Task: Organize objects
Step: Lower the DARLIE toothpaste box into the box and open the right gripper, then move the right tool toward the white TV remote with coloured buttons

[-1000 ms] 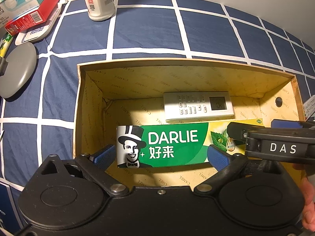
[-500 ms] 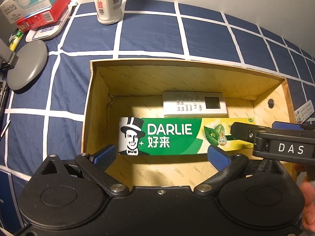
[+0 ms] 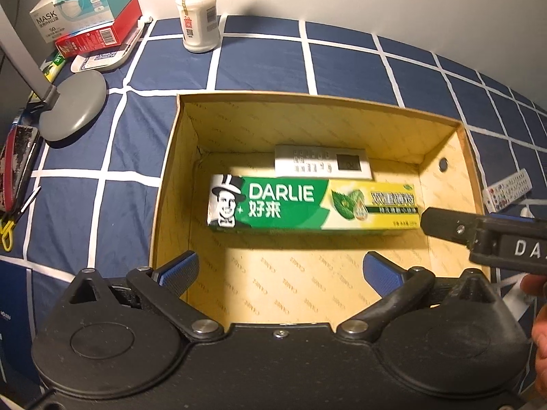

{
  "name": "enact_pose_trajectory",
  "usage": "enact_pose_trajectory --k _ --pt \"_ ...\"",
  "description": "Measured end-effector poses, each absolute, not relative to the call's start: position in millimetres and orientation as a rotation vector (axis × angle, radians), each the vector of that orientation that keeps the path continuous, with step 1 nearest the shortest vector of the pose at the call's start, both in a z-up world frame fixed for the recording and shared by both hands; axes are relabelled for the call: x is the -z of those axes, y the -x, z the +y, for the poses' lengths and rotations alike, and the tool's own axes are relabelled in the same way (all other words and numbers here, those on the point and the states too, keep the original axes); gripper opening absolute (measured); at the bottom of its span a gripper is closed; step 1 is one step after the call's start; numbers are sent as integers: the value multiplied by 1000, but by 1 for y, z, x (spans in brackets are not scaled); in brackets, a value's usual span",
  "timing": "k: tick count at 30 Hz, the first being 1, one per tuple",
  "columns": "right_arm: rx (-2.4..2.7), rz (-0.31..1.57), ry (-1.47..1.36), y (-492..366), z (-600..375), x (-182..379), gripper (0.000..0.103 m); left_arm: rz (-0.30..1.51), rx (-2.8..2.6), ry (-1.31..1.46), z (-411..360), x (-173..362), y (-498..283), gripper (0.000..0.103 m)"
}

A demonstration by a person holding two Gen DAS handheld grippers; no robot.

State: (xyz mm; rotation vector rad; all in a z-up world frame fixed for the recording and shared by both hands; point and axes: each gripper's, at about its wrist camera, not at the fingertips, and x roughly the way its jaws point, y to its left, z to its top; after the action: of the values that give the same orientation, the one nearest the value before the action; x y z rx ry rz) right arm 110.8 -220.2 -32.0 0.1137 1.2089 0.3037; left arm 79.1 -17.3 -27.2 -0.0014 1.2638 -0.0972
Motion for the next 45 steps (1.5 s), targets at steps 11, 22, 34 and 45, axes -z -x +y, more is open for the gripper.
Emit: enact_pose_trajectory --k 11,22,34,45 --pt "-238 1170 -159 -68 -249 18 103 1253 114 -17 -23 21 -38 103" --pt "-202 1170 -175 -55 -285 19 103 1242 125 -24 -45 18 -27 103" --pt "-230 1160 -181 -75 -351 20 103 1260 91 3 -108 22 -27 103" --pt "-255 1161 -149 -97 -440 19 103 1273 50 38 -193 25 -22 103"
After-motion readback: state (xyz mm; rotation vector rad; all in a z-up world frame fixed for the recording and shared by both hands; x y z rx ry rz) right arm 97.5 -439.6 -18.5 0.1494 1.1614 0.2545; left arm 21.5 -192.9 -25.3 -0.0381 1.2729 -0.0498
